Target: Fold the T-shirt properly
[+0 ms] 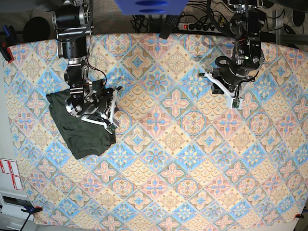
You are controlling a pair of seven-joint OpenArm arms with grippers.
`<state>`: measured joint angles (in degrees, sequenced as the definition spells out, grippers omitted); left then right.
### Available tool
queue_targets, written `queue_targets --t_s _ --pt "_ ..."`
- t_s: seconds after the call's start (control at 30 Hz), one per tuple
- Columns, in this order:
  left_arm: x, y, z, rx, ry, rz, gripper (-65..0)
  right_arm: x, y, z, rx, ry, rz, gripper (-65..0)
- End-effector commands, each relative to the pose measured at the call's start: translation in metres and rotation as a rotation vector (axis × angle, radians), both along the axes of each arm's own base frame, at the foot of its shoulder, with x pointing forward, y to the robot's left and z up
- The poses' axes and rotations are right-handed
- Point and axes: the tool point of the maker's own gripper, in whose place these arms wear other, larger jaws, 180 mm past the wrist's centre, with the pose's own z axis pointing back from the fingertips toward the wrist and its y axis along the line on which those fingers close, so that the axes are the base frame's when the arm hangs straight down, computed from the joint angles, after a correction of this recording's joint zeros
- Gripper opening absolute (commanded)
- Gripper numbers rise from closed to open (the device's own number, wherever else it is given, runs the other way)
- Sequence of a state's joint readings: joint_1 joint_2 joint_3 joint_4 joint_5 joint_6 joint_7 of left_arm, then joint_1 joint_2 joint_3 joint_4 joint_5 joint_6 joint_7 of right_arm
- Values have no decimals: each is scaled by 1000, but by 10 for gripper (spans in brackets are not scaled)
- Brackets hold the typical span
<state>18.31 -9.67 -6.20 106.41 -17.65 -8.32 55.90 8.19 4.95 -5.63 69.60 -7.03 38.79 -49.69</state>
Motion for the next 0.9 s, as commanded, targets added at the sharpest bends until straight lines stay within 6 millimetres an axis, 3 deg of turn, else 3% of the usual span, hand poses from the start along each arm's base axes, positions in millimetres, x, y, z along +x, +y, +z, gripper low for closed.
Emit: queue_targets --t_s 0.0,0.13,0.23,0.3,0.47,0.67,0.87 --pt "7 1 9 2 -40 -3 -576 0 -6 1 -29 10 9 -617" --pt "6 0 9 2 -39 -6 -576 6 -6 9 -26 -19 6 -617" --pt "5 0 9 2 -38 -8 -576 22 -3 35 -31 -111 18 -617" --pt "0 1 8 3 -31 -12 -576 16 -3 44 -32 -144 16 -617" --pt "-10 6 29 -7 -62 -60 -581 3 -37 69 -88 -197 -75 -619" --pt "-32 24 30 -9 -9 -112 -583 -44 -76 78 -141 -204 -178 -620" --pt "-61 56 29 -33 48 -32 -583 -110 -96 66 -184 -115 -227 -620"
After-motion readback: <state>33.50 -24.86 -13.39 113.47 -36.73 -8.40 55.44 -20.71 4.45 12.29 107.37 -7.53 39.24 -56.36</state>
